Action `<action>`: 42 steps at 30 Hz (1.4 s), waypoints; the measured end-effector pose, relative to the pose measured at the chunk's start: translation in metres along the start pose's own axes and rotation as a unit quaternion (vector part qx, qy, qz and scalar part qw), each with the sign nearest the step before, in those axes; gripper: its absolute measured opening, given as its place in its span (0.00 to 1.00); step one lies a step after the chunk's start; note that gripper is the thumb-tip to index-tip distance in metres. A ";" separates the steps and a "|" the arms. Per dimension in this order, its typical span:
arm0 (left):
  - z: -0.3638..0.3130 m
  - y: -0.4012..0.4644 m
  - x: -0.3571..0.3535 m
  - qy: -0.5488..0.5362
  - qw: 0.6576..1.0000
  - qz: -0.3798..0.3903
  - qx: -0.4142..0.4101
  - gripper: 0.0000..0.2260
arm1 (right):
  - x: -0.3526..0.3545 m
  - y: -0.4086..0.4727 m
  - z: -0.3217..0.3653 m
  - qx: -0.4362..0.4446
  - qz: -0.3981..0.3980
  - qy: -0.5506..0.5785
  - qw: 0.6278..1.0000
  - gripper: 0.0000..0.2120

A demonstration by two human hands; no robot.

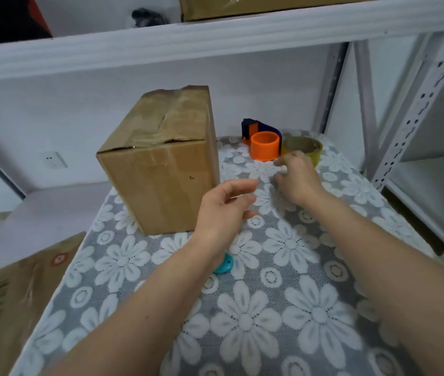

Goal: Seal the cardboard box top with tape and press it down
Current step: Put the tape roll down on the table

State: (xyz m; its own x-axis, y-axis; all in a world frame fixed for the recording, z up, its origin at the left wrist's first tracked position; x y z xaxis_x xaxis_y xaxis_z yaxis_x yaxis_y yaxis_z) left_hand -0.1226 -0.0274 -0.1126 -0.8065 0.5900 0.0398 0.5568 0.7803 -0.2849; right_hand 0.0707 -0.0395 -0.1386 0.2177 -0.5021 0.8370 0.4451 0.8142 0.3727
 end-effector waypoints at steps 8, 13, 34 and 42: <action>0.006 -0.030 0.029 -0.063 0.995 -0.065 -0.053 0.20 | -0.001 -0.081 0.090 0.090 0.140 0.166 0.972 0.06; 0.010 -0.049 0.045 -0.078 0.992 -0.091 -0.049 0.20 | -0.020 -0.110 0.122 0.136 0.233 0.143 0.952 0.19; 0.011 -0.055 0.034 -0.056 0.997 -0.052 -0.032 0.17 | 0.032 -0.113 0.054 -0.097 -0.016 0.284 0.954 0.15; 0.002 -0.022 0.000 -0.031 0.999 -0.022 -0.011 0.18 | 0.030 -0.078 -0.011 -0.285 -0.136 0.403 0.859 0.21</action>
State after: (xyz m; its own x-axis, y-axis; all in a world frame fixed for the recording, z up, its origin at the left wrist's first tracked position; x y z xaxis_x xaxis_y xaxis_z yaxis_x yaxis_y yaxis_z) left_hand -0.1348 -0.0450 -0.1085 -0.8401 0.5423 -0.0076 0.5249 0.8094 -0.2634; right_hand 0.0521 -0.1214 -0.1467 0.4670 -0.8768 0.1147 0.8775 0.4755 0.0617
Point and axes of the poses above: each hand's wrist, its own y-axis towards the middle knuckle, its own x-axis out of the back of the hand, z = x × y, the point moved 2 cm from there along y, towards the middle knuckle, and after that the axes turned 14 degrees about x, right-handed, at the moved point
